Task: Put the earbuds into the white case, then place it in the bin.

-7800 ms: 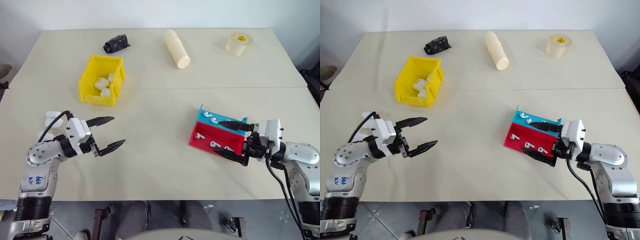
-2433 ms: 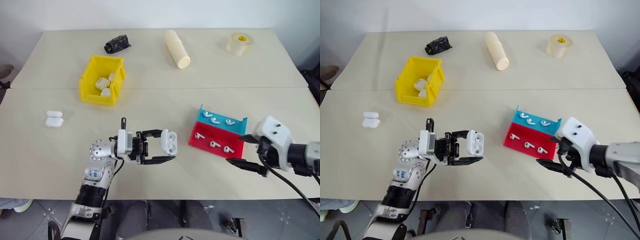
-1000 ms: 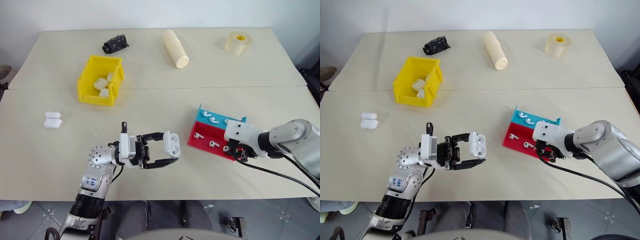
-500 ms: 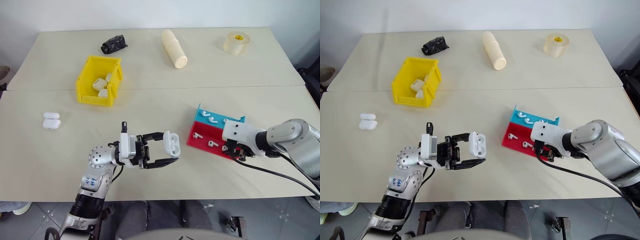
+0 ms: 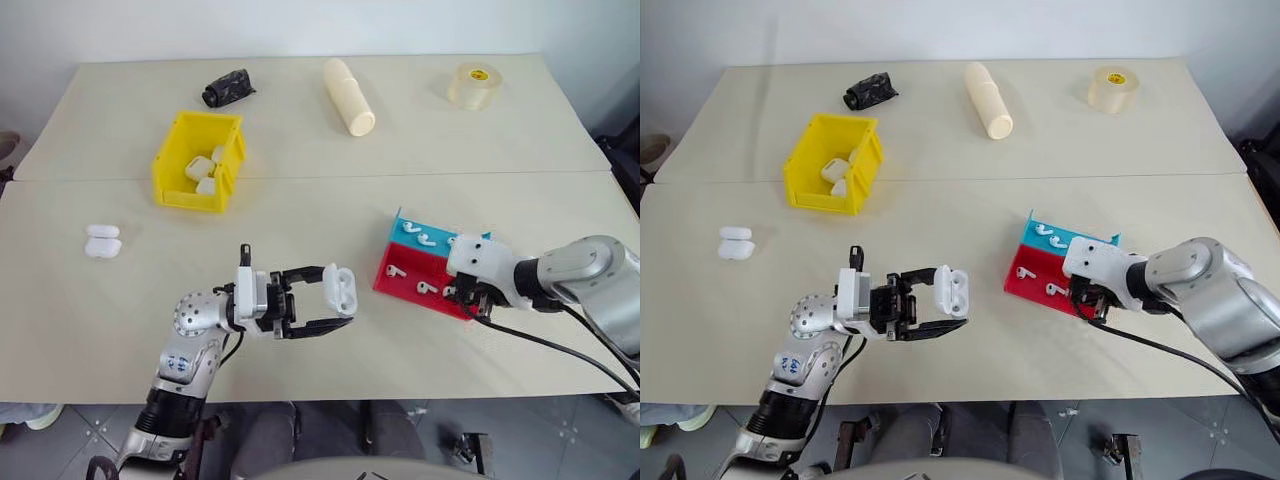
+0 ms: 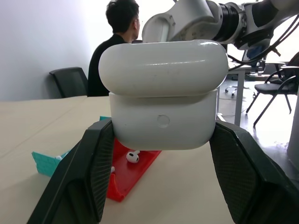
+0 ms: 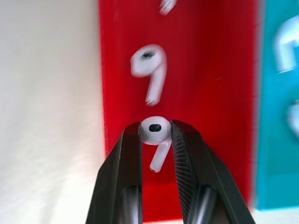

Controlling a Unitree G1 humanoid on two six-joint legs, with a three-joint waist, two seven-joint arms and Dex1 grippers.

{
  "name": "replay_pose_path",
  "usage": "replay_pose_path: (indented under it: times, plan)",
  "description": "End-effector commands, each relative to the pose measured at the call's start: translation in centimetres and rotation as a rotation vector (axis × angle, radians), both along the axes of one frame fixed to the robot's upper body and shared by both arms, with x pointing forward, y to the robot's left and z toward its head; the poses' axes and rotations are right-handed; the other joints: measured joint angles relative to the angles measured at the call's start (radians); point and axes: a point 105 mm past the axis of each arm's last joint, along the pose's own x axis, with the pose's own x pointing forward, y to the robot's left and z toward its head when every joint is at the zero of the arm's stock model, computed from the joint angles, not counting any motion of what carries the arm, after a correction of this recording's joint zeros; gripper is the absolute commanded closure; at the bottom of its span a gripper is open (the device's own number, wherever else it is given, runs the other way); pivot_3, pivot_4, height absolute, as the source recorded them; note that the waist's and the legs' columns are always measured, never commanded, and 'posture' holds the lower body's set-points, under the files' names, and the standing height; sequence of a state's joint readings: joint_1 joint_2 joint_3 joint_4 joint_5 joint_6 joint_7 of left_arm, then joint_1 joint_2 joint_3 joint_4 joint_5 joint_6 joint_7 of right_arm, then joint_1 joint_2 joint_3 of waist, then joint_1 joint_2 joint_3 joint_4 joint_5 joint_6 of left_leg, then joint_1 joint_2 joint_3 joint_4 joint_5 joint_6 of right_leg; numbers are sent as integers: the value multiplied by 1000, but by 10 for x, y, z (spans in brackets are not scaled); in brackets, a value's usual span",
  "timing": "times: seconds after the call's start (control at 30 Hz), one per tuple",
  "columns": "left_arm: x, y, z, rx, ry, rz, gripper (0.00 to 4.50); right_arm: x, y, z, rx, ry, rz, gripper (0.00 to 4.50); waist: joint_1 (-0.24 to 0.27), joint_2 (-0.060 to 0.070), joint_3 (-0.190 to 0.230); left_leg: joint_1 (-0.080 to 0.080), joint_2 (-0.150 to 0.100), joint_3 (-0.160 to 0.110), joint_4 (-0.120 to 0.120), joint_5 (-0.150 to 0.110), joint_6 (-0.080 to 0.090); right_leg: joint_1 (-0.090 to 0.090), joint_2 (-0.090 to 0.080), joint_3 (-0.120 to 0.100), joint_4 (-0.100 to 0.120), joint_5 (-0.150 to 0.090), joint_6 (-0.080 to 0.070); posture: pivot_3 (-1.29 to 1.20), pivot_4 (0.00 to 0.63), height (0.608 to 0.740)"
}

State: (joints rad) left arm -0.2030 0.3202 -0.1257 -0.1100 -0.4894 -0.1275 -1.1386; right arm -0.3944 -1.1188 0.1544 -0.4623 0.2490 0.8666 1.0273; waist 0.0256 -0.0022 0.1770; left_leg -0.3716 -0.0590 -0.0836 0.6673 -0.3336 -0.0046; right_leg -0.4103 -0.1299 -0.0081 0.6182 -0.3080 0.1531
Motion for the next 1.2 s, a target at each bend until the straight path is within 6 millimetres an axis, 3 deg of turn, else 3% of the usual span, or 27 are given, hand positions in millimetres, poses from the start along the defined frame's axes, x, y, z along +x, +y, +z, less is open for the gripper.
replay_pose_path:
  times: [0.03, 0.3, 0.43, 0.87, 1.2]
  plan:
    - [-2, 7, 10, -32, -26, -8, 1773, -12, 21, 31, 198, -123, 178, 3981, 1, 0, 0, 0, 0, 0, 0, 0, 0, 0, 0, 0, 0, 0, 0, 0, 150, 740]
    - [5, 16, 25, -99, 39, -25, 1773, -38, 65, 67, 895, -290, 351, 3981, -1, -1, 1, 1, 1, -1, 1, 0, 0, 1, 0, -1, 1, 0, 1, 0, 150, 740]
    - [3, 14, 29, -72, 18, -58, 1773, -45, 88, 76, 1125, -364, 391, 3981, -4, -1, 1, 1, 0, -1, 1, 0, -1, 1, 0, 0, 2, 0, 0, 0, 150, 740]
    - [0, 14, 32, 2, 53, -114, 1773, -52, 133, 70, 1260, -429, 505, 3981, -8, -1, 1, 2, 0, -2, 0, 1, -1, 0, 1, 0, 3, 0, 0, 0, 150, 740]
    - [1, 13, 35, -4, 42, -114, 1773, -45, 142, 50, 1254, -398, 501, 3981, -15, -1, 1, 2, 0, -2, 0, 1, -1, 0, 1, 0, 3, 0, 0, 0, 150, 740]
